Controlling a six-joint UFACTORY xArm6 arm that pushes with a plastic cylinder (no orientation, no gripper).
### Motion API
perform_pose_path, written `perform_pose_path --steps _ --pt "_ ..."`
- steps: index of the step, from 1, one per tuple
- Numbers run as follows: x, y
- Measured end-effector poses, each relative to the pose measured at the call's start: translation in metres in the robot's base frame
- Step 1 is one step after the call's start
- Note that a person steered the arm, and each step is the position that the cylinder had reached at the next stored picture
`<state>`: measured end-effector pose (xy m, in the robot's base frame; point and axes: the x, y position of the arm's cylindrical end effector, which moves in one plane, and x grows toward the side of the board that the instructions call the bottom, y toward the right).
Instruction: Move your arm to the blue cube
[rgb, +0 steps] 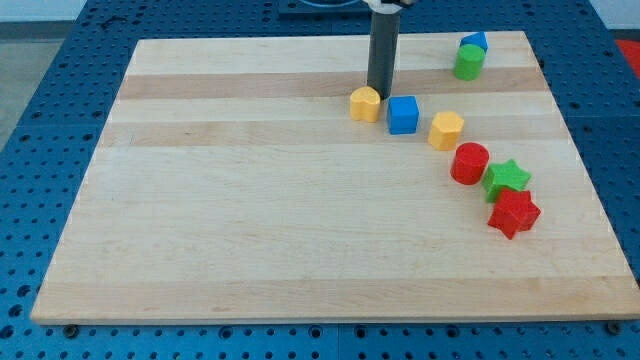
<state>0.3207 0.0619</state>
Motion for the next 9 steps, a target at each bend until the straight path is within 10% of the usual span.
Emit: perform_pose_path --steps 9 --pt "0.032 0.063"
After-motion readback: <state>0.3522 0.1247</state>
